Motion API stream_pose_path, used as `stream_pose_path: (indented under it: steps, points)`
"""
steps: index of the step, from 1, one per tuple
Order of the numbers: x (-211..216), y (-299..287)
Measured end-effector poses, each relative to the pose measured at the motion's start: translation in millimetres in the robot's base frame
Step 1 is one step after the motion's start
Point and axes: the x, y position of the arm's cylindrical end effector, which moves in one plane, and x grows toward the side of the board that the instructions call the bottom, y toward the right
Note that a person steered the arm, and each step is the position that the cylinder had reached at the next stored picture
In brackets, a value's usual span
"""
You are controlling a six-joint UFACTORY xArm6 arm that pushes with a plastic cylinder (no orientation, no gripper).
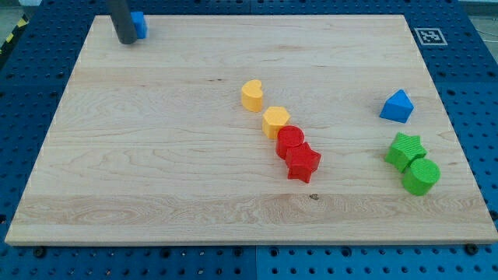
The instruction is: Move the blue cube towards the top left corner of the board
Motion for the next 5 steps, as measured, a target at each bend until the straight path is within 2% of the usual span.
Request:
stream_pose_path:
  steps: [1,4,5]
  points:
    - [10.8,34.1]
    - [5.4,43.4]
    - [18.6,50.7]
